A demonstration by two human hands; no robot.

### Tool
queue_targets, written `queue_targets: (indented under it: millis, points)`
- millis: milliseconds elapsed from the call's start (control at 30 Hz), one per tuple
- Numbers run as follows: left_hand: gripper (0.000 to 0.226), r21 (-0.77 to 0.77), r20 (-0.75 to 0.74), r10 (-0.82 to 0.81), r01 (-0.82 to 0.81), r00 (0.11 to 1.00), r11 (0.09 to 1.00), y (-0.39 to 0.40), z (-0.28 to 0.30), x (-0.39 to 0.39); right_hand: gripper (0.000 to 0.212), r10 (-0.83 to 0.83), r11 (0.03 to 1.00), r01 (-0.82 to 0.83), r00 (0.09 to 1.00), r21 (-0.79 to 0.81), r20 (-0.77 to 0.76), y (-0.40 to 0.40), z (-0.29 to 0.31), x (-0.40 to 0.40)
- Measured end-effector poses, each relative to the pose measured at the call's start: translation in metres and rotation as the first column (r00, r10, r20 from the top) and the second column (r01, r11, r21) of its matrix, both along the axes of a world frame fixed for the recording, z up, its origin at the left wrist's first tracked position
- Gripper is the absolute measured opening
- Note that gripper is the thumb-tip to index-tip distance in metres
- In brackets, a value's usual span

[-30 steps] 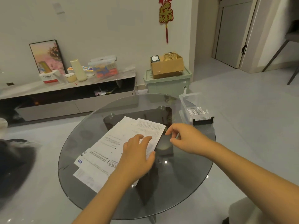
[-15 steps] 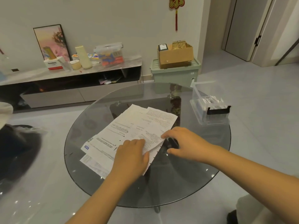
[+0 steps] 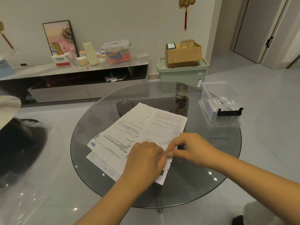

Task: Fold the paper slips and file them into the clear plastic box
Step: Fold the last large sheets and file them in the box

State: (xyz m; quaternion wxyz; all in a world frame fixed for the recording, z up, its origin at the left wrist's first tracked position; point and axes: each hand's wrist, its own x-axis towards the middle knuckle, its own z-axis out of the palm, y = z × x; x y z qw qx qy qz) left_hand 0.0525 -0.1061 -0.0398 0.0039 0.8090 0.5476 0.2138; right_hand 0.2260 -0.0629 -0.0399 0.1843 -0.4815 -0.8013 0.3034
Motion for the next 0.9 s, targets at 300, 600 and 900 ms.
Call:
queue_targets:
  millis: [300,600,900]
  points:
    - [0.014,-0.39,0.403,0.118,0.054,0.908,0.919,-0.005,-0.001,-0.01,0.007,-0.134,0.942,0.068,0.974,-0.328,-0.182,0.0,0.004,0.021]
    - [0.021,-0.37,0.401,0.184,-0.025,0.897,0.929,-0.001,-0.002,-0.002,0.015,-0.379,0.89,0.307,0.909,-0.337,-0.171,-0.012,0.002,0.023]
    - [0.078,-0.413,0.274,0.214,-0.086,0.938,0.907,0.016,-0.016,0.005,0.03,-0.359,0.919,0.338,0.931,-0.202,-0.073,-0.016,0.002,0.018]
